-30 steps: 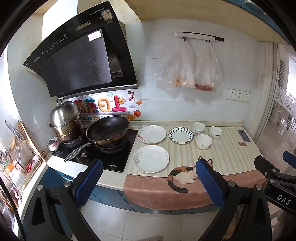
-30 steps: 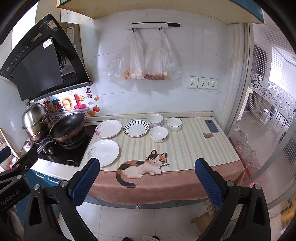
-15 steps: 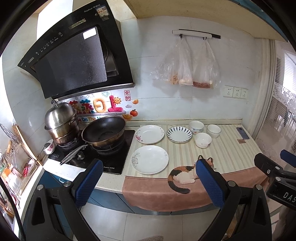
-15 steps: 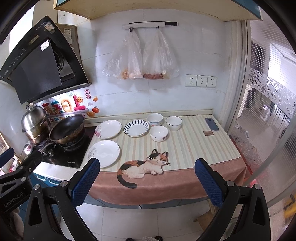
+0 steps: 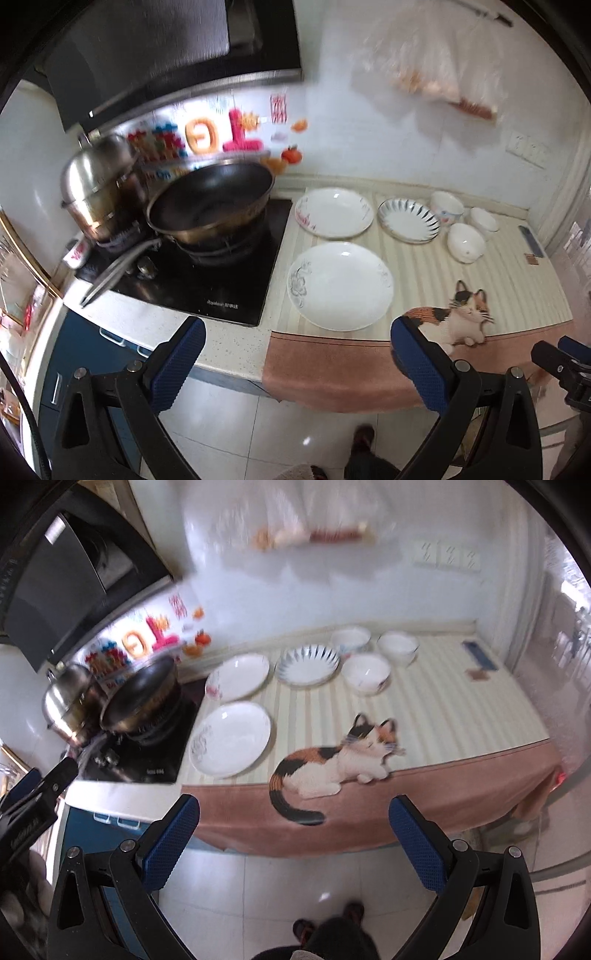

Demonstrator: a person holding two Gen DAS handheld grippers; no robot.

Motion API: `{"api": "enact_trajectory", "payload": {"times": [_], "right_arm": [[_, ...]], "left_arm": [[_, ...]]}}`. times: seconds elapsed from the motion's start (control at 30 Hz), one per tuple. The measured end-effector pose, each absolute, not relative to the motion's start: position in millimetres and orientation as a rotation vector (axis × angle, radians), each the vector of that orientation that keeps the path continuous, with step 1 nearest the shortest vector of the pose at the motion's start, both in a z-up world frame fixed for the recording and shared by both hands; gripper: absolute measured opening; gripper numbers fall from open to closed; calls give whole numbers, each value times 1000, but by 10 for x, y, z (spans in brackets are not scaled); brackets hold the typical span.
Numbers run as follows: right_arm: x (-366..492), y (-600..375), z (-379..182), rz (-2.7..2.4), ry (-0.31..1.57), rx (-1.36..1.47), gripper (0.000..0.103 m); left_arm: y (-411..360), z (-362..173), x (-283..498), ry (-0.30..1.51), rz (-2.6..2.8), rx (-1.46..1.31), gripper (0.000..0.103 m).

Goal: Organize plates and bowls
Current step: 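Grasp the grey-flower white plate rim with the left tool while the right tool grasps its opposite rim, then lift the grey-flower plate with both tools and carry it toward the pink-rose plate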

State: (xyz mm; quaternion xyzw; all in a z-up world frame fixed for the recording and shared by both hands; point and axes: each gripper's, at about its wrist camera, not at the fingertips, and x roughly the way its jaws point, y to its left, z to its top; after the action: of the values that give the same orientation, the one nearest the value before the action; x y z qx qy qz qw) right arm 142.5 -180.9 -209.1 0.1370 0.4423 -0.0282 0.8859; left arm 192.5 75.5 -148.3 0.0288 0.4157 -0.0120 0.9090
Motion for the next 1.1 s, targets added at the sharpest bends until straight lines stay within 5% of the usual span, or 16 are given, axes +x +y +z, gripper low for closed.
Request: {"api": "enact_trajectory", "payload": {"times": [0.37, 0.47, 0.77, 0.83, 0.9, 1.1], "right_arm": [[3568, -1869, -3532, 127, 1147, 406, 101], [4126, -1826, -3905, 170, 1202, 398, 94], [4963, -1576, -4731, 315, 1354, 408, 59], [5027, -1502, -4812, 348, 1369, 407, 44], [5100, -1438, -4917, 373, 1394, 411, 23], [5056, -1454, -4885, 356, 1357, 430, 15]], "left_arm": [[891, -2820, 3571, 1141, 41, 32, 100], [893, -3146, 3897, 1226, 9, -1, 88], [899, -3780, 4367, 1419, -55, -109, 53], [893, -3817, 4375, 1436, -77, -156, 43], [881, -3804, 4362, 1423, -66, -157, 43], [817, -3727, 4299, 1413, -70, -152, 43]]}}
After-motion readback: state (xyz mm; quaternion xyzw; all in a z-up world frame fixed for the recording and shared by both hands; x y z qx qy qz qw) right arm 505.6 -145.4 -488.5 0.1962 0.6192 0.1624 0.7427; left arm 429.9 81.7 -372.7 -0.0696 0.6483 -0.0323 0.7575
